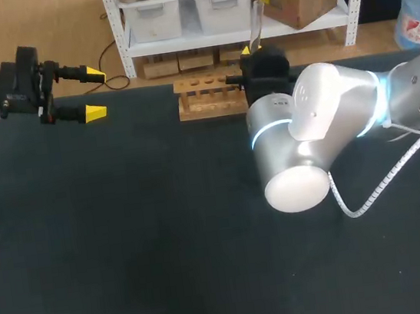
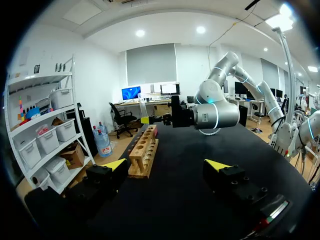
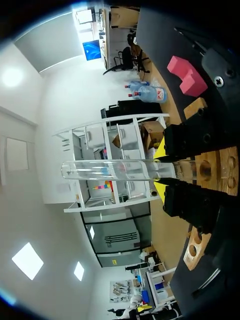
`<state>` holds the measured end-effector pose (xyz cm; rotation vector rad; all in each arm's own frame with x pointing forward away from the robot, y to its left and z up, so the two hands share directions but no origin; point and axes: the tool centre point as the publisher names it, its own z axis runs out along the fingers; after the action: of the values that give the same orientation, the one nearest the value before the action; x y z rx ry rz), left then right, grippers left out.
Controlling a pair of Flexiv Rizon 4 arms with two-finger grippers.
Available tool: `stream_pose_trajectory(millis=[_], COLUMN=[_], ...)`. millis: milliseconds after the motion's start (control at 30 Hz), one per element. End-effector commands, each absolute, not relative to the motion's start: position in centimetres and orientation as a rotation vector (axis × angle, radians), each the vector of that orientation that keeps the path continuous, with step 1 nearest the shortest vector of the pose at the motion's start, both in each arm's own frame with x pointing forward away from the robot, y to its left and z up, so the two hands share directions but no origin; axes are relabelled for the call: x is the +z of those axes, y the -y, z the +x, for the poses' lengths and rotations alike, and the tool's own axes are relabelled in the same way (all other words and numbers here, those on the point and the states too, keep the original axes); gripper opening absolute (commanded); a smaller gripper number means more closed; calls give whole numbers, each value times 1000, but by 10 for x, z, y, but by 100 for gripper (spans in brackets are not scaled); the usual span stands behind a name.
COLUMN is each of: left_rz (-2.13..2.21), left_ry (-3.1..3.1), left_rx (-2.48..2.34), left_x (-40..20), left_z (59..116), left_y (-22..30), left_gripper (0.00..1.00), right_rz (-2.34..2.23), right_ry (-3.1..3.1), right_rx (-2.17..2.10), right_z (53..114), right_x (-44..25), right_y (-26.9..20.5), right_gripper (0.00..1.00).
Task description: Grasp the test tube, adjust it, and insert it.
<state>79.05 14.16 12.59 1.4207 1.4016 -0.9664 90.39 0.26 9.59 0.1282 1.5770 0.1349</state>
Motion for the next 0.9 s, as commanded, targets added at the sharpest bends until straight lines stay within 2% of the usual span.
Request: stream_pose_trajectory(millis=[33,900], left_rz=[1418,1418], left_ry=[-1401,-1401], left_rx=[-961,-961], left_x=[125,125], left_z=[789,789], left_y=[-141,-141], left_gripper=[100,100], right_rz=[136,168], right_ry=[-1568,-1561], right_rx=[131,127], right_z=[909,898], right_x=[89,71], right_y=[-2,-2], right_gripper=[0,0])
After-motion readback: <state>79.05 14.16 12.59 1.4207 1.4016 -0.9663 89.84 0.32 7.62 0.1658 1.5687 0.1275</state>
